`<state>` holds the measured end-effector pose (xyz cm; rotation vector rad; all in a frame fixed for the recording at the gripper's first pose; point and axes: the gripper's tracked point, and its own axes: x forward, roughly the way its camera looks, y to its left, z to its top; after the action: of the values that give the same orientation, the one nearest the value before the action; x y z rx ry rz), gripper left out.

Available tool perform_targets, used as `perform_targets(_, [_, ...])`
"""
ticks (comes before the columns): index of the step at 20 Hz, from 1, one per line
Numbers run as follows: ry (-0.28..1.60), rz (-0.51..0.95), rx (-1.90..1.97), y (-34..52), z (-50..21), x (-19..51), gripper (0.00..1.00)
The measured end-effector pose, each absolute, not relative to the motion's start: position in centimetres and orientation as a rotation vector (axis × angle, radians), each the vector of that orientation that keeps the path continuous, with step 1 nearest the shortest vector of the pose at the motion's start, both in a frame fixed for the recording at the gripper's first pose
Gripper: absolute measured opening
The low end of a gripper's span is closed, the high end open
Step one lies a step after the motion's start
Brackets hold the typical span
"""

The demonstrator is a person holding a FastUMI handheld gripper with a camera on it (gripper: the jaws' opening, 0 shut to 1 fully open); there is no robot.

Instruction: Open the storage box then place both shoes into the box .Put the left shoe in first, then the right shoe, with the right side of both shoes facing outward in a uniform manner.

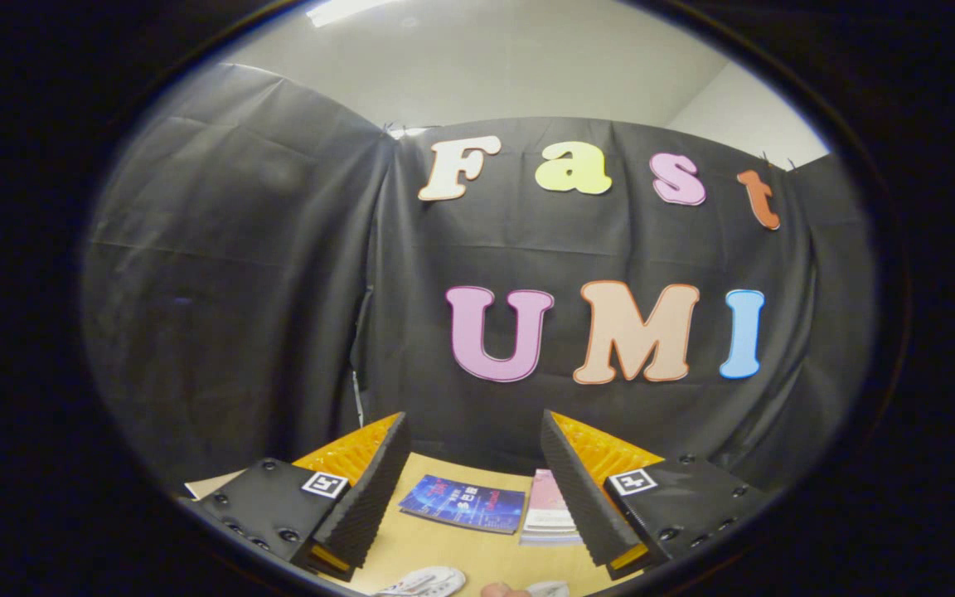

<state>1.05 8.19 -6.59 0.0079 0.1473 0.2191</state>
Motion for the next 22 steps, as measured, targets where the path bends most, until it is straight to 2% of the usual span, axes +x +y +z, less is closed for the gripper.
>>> perform_targets(14, [0.212,0.312,0.025,17.1,-14.0,0.8,0.98])
perform_targets(19, [0.260,0.443,0.076,21.4,-17.5,-0.6,0.98])
perform_targets(22, [0.350,0.519,0.143,23.6,-20.9,-2.2,0.98])
